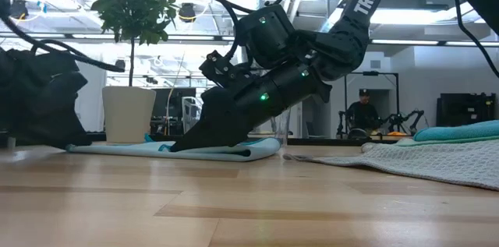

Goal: Fold microfiber towels
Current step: Fold the light blue microfiber cloth

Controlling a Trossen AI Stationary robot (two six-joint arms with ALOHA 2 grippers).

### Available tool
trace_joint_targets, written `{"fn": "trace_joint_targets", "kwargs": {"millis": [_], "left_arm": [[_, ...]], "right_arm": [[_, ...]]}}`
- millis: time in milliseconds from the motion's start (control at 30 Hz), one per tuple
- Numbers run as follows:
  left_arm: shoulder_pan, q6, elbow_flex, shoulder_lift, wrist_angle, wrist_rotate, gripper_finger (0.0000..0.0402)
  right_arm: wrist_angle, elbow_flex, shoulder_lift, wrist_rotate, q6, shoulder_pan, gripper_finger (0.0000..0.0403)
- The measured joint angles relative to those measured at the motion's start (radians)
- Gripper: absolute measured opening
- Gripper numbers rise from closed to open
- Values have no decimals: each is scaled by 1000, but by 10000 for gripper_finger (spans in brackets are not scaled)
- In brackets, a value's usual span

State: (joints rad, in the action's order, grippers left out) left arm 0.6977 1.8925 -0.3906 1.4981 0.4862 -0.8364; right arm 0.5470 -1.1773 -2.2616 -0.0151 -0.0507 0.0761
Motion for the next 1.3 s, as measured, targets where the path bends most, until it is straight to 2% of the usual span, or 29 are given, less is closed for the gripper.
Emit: {"fn": "trace_joint_targets", "kwargs": {"millis": [167,300,400,633,733,867,1133,1300], "left_arm": [[11,6,-1,27,-6,2,158],[10,-27,-6,31,-36,0,136],[10,-33,-10,40,-40,-1,107],[11,-19,-10,41,-78,0,10],[12,3,-11,27,-103,2,6],[16,-7,-39,-35,-120,58,2],[-59,-165,-60,-138,-80,14,1],[-152,-346,-60,-141,-193,17,0]], "right_arm": [[0,0,0,0,0,0,59],[1,0,0,-2,0,-6,59],[1,0,0,-5,1,-6,59],[5,1,-1,-4,1,-6,59],[6,1,-1,-3,1,-6,59],[10,1,-1,-1,1,-6,59],[12,1,-1,0,1,-4,59],[15,1,-2,3,-1,9,59]]}}
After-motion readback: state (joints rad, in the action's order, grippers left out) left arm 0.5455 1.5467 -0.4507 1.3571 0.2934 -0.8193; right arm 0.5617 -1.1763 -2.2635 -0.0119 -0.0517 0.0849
